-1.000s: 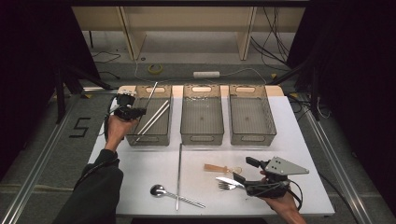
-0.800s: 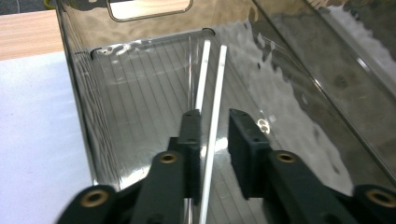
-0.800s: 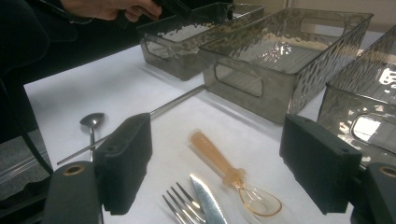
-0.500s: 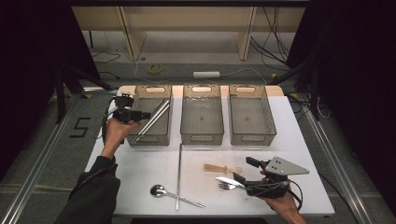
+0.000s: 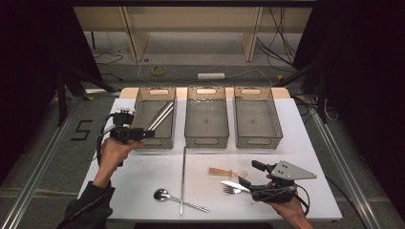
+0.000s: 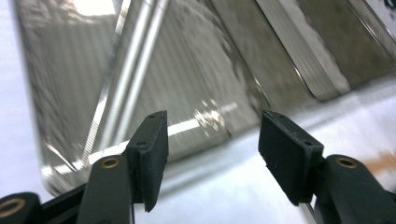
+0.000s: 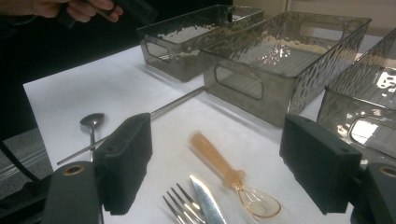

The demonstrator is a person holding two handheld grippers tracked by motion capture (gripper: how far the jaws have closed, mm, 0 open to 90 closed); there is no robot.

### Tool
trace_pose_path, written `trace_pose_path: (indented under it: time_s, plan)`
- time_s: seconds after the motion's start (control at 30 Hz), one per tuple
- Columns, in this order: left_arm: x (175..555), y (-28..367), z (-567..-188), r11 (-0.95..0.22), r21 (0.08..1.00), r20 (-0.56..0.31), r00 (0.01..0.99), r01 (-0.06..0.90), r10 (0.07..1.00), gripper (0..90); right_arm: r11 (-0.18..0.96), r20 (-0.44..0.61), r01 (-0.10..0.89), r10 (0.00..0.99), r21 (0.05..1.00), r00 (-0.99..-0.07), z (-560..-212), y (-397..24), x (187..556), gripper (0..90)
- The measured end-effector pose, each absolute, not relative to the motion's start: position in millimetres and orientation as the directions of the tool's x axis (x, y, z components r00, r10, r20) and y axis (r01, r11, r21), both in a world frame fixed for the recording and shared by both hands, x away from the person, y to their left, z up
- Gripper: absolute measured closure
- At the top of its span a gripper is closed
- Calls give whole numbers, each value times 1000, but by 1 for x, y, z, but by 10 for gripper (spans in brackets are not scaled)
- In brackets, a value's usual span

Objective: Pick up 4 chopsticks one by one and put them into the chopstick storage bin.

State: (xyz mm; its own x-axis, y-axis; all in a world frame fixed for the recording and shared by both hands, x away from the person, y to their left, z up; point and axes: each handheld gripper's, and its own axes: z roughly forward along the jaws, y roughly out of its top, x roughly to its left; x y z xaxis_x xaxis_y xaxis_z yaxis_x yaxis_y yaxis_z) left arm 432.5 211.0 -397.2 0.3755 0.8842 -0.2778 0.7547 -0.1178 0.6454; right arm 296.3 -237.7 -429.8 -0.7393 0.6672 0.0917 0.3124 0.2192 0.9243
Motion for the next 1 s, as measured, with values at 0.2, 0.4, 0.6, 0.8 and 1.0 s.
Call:
trace_pose_path:
  time_s: [0.2,0.4,0.6,0.8,1.0]
  plan:
    - [405,193,-403,-156,632,-260,398,759,880,369,217,93,313,669,925,-738,-430,-238,297,262]
    - [382,178,-405,-190,646,-231,427,739,875,361,221,93,318,670,922,-736,-431,-238,297,262]
    - [366,167,-407,-197,662,-218,437,723,873,363,220,93,316,671,923,-736,-431,-238,297,262]
    - [356,157,-419,-229,636,-214,453,737,865,359,219,94,318,671,922,-735,-431,-238,297,262]
    - [351,148,-428,-246,620,-222,467,745,856,358,220,90,314,671,923,-736,-430,-238,297,262]
